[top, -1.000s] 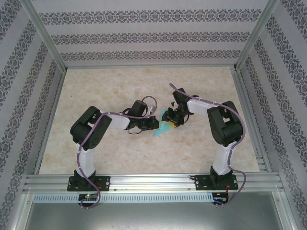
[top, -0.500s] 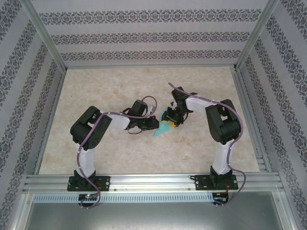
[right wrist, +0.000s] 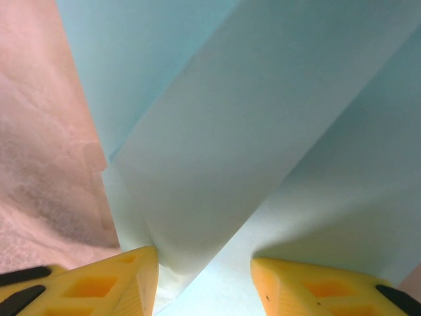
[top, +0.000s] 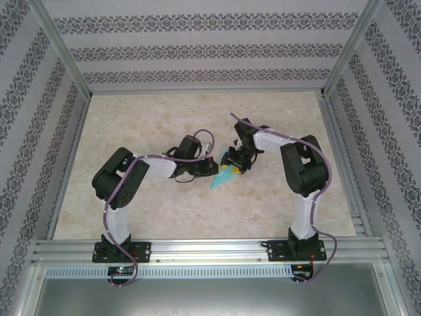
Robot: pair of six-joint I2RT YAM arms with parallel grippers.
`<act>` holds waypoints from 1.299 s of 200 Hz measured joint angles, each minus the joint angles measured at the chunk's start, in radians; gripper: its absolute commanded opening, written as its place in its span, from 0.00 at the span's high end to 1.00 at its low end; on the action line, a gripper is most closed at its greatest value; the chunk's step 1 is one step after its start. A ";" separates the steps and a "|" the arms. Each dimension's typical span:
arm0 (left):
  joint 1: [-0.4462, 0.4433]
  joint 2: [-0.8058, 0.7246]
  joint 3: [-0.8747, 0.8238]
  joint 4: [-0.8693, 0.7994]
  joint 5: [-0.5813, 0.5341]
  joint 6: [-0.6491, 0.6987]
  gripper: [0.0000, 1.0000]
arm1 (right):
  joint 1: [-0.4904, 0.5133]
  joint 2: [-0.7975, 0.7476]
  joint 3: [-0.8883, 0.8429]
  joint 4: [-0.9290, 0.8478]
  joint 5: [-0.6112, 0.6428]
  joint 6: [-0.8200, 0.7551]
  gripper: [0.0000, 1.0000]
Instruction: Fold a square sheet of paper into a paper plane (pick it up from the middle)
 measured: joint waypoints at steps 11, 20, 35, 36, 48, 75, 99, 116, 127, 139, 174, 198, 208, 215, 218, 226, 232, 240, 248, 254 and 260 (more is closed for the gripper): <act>0.000 -0.014 -0.003 0.003 0.003 -0.003 0.96 | 0.000 0.002 0.002 -0.003 0.000 0.002 0.53; 0.000 -0.020 -0.005 0.005 0.007 -0.006 0.96 | 0.000 0.003 0.003 -0.004 0.000 0.003 0.53; -0.001 -0.026 -0.013 0.006 0.011 -0.015 0.95 | 0.000 0.003 0.003 -0.004 0.000 0.003 0.53; -0.002 -0.026 -0.014 0.006 0.011 -0.015 0.95 | 0.000 0.003 0.003 -0.004 0.000 0.003 0.53; -0.006 -0.026 -0.022 0.003 0.014 -0.021 0.95 | 0.000 0.003 0.003 -0.004 0.000 0.006 0.53; -0.024 -0.026 -0.024 -0.017 0.014 -0.026 0.93 | 0.000 0.004 0.005 -0.005 0.000 0.010 0.53; -0.042 -0.026 -0.024 -0.041 0.015 -0.027 0.93 | 0.000 0.005 0.006 -0.006 0.000 0.011 0.53; -0.043 -0.026 -0.023 -0.056 0.015 -0.029 0.92 | 0.000 0.006 0.008 -0.010 0.000 0.014 0.53; -0.042 -0.026 -0.022 -0.066 0.014 -0.029 0.90 | 0.000 0.008 0.010 -0.011 0.000 0.015 0.53; -0.043 -0.025 -0.020 -0.078 0.014 -0.030 0.90 | 0.000 0.008 0.010 -0.011 0.001 0.018 0.53; -0.043 -0.024 -0.002 -0.128 0.000 -0.027 0.90 | 0.000 0.008 0.010 -0.011 0.000 0.018 0.53; -0.043 -0.023 0.007 -0.152 -0.018 -0.023 0.90 | 0.000 0.008 0.010 -0.011 0.001 0.018 0.53; -0.043 -0.020 0.010 -0.158 -0.023 -0.021 0.90 | 0.000 0.008 0.010 -0.011 0.000 0.018 0.53; -0.043 -0.018 0.012 -0.162 -0.028 -0.021 0.91 | 0.000 0.008 0.010 -0.011 0.000 0.018 0.53; -0.043 -0.016 0.013 -0.163 -0.029 -0.021 0.91 | 0.000 0.008 0.010 -0.011 0.000 0.018 0.53; -0.043 -0.013 0.014 -0.165 -0.033 -0.021 0.91 | 0.000 0.008 0.010 -0.011 0.001 0.018 0.53; -0.043 -0.011 0.014 -0.167 -0.036 -0.021 0.91 | 0.000 0.008 0.010 -0.011 0.000 0.018 0.53; -0.043 -0.009 0.015 -0.167 -0.039 -0.021 0.91 | 0.000 0.008 0.010 -0.011 0.000 0.018 0.53; -0.043 -0.008 0.016 -0.168 -0.039 -0.021 0.91 | 0.000 0.008 0.010 -0.011 0.001 0.018 0.53; -0.043 -0.008 0.016 -0.169 -0.040 -0.021 0.91 | 0.000 0.008 0.010 -0.011 0.000 0.018 0.53; -0.043 -0.008 0.016 -0.170 -0.040 -0.021 0.91 | 0.000 0.009 0.010 -0.011 0.001 0.018 0.53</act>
